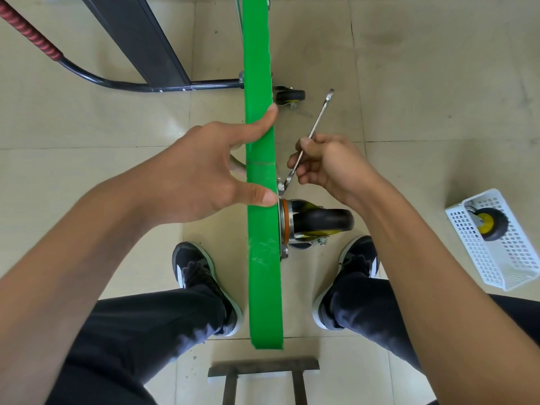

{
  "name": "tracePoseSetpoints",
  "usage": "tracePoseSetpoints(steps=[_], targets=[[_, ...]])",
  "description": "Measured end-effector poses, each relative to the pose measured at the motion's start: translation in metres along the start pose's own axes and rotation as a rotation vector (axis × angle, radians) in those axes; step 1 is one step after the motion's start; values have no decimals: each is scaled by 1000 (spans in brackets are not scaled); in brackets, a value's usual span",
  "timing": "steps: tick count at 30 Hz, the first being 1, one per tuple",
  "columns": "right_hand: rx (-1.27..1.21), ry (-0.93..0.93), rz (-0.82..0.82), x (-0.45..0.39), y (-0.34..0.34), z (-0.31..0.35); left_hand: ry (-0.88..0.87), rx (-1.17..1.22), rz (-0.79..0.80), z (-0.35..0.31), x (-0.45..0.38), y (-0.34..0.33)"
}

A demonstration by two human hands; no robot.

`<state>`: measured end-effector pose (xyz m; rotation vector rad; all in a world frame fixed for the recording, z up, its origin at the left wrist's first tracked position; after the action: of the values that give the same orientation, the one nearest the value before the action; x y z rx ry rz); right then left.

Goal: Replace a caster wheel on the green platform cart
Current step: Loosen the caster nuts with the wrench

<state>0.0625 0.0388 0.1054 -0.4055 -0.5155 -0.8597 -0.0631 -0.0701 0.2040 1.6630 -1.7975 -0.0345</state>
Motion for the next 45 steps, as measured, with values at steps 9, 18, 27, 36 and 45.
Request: tracePoseSetpoints(steps=[9,18,27,36,45], targets=[[-64,-299,192,-10,-15,-28,-3,1,-5,0,-1,0],[143,-5,216,-3,-21,-11,-14,22,-16,2,-2,1],[398,294,157,27,-26,10,-17,19,-21,0,-1,0],[252,319,-37,23,-3,23,-34,-7,-1,0,-2,0],[272,279,-20,17,-11,14,-7,6,-11,-1,0,0]])
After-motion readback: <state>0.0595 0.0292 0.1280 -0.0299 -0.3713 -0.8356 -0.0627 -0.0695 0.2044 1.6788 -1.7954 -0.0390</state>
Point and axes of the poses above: each hand's wrist, its own x-axis away from the middle knuckle, its own y-axis out of the back of the hand, z = x × y, the point moved 7 cm from there along -x, towards the middle knuckle
